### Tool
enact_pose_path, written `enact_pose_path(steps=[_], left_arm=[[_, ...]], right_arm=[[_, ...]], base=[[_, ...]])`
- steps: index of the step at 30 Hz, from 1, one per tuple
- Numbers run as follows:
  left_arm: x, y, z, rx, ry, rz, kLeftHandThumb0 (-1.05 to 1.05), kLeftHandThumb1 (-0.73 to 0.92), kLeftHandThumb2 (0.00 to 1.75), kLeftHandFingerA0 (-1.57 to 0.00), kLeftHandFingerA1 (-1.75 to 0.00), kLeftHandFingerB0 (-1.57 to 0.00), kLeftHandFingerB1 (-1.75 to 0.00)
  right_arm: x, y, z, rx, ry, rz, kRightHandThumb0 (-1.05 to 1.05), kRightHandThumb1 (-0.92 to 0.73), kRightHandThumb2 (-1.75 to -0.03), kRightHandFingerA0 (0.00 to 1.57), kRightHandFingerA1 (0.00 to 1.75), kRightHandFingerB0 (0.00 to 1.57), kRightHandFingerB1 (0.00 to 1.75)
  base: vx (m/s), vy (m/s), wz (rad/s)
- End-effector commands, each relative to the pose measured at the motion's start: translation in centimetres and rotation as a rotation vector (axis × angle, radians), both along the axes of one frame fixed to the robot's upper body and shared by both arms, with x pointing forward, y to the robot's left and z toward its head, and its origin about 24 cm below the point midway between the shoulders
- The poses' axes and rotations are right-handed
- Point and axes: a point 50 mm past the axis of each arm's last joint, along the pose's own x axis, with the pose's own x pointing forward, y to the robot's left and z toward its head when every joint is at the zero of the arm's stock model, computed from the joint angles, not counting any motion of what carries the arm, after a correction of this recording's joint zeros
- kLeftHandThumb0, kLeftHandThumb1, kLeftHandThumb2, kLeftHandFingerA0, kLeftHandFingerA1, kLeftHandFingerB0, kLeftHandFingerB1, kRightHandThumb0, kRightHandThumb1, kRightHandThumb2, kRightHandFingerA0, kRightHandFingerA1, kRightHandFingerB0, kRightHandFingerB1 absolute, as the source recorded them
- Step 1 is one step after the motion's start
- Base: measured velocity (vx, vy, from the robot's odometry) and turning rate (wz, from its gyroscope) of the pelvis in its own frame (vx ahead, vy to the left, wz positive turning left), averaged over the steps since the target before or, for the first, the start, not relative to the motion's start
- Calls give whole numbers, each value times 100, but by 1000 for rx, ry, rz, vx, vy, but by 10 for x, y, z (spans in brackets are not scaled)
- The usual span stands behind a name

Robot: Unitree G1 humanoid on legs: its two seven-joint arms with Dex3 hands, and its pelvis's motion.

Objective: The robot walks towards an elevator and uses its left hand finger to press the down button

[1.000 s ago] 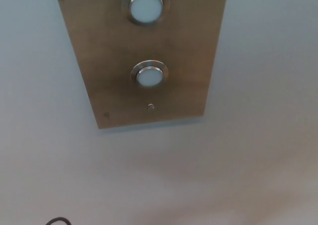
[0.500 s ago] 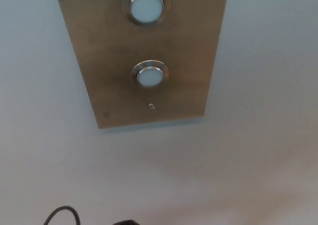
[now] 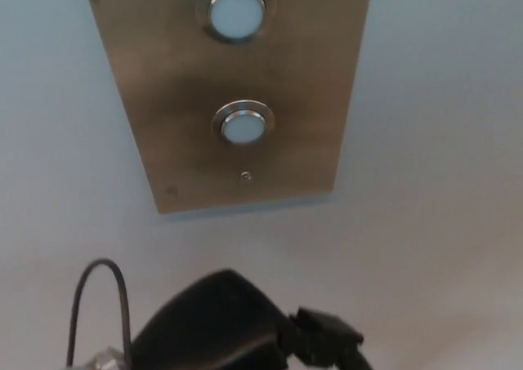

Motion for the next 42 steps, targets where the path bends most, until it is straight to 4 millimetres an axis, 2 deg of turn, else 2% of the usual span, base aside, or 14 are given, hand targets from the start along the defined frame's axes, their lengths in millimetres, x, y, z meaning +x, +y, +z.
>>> enact_pose_path(steps=[1,4,7,8,9,10,11,12,13,14,21,24,25,42], left_arm=[[23,17,7,-368,194,9,-32,58,57,-69,-78,-71,-59],[22,18,3,-363,205,30,-18,54,66,-71,-80,-73,-65],[20,17,4,-366,196,25,-5,57,85,-76,-83,-75,-65],[20,15,7,-368,175,11,5,57,111,-88,-95,-82,-76],[21,13,10,-371,153,-7,5,57,111,-88,-95,-82,-76],[21,10,14,-370,131,-21,2,56,116,-96,-100,-85,-87],[23,7,21,-371,101,-53,2,52,128,-98,-140,-93,-123],[24,5,27,-372,74,-87,2,52,128,-98,-140,-93,-123],[25,1,37,-367,25,-105,0,53,131,-95,-164,-89,-152],[26,-1,43,-363,2,-112,0,51,137,-94,-167,-89,-157],[32,-11,70,-320,-95,-132,-4,46,139,-85,-174,-83,-159],[32,-14,71,-335,-96,-144,-4,46,141,-89,-170,-87,-156],[30,-16,70,-342,-87,-154,-4,48,132,-85,-173,-82,-164],[31,-22,70,-328,-76,-172,-10,49,135,-89,-175,-82,-169]], right_arm=[[59,-1,7,36,-336,-54,-41,-52,-56,56,43,46,35],[94,2,14,125,-498,-53,-45,-55,-57,54,52,45,34],[100,3,16,161,-524,-52,-43,-52,-56,52,52,46,35],[99,3,17,150,-509,-23,-53,-45,-79,53,58,41,48],[96,2,17,129,-486,11,-53,-45,-79,53,58,41,48],[93,3,15,113,-468,14,-52,-44,-78,55,58,43,48],[90,3,14,95,-442,21,-51,-44,-78,58,56,44,49],[86,4,12,79,-418,33,-51,-44,-78,58,56,44,49],[79,6,10,80,-392,30,-49,-44,-78,59,57,44,48],[74,7,8,87,-376,25,-47,-44,-77,58,57,44,48],[44,2,7,45,-253,56,-47,-44,-78,63,61,46,50],[40,0,6,46,-227,21,-47,-44,-78,63,62,47,50],[38,0,6,46,-225,21,-43,-53,-57,69,59,55,37],[26,-1,8,42,-188,62,-41,-53,-57,72,54,56,38]], base=[[0,0,0],[0,0,0],[0,0,0],[0,0,0],[0,0,0],[0,0,0],[0,0,0],[0,0,0],[0,0,0],[0,0,0],[0,0,0],[0,0,0],[0,0,0],[0,0,0]])
